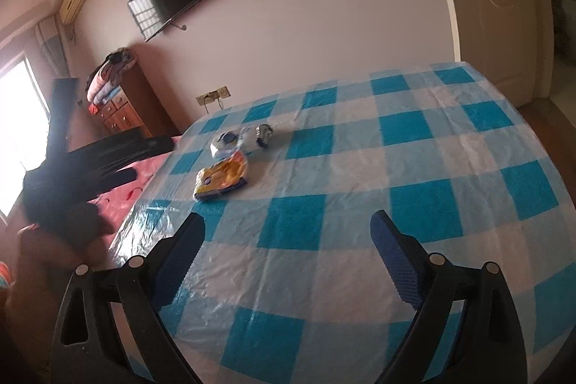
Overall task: Collect trash
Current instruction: 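Move both tools back from the bucket to the table, then grasp the white MAGICDAY yogurt bottle with the left gripper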
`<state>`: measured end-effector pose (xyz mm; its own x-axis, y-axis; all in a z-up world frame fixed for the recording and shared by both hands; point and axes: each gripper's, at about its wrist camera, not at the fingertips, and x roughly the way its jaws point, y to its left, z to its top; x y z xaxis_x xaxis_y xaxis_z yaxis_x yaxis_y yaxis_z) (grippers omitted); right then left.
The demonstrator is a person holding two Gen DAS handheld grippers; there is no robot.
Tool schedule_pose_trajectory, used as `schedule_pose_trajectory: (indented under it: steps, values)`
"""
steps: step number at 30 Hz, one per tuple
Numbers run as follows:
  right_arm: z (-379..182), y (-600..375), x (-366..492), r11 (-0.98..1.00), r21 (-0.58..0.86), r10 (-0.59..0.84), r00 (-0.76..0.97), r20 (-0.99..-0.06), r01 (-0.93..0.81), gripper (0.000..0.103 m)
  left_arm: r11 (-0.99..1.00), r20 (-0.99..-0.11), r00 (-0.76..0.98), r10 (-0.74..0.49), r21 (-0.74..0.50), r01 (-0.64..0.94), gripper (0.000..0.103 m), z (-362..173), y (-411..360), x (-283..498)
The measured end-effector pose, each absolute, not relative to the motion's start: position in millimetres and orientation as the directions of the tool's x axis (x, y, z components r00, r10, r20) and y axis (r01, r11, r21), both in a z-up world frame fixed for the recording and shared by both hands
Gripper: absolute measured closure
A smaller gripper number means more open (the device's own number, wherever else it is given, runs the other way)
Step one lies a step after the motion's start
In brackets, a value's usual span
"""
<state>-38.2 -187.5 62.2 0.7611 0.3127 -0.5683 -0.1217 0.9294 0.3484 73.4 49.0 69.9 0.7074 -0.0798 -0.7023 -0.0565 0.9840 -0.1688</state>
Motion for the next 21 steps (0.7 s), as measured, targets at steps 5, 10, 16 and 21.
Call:
schedule_pose_trajectory:
  steps: [5,10,16,21]
  values:
    - [63.2,-203.6,-36.2,0.922,0.374,0.312,0.765,-0.563,-0.101,0.011,0.977,-0.715,0.696,-0.073,-0.192,-0.095,0.009,60.9,35.4,122.4]
    - [61.6,-213.2,-33.2,0.909,0.406,0.327,0.758,-0.564,-0.091,0.011,0.966,-0.762,0.647,-0.012,-0.175,-0.188,0.024,45.5,36.6,166.7]
    - [61.0,-220.3,-31.6,0.903,0.423,0.332,0.757,-0.563,-0.082,0.011,0.971,-0.813,0.582,0.004,-0.136,-0.196,0.032,27.7,39.3,188.6]
    - [59.6,-225.8,-29.8,0.896,0.439,0.337,0.752,-0.566,-0.071,0.011,0.986,-0.821,0.571,-0.011,-0.103,-0.129,0.036,28.0,30.4,181.2]
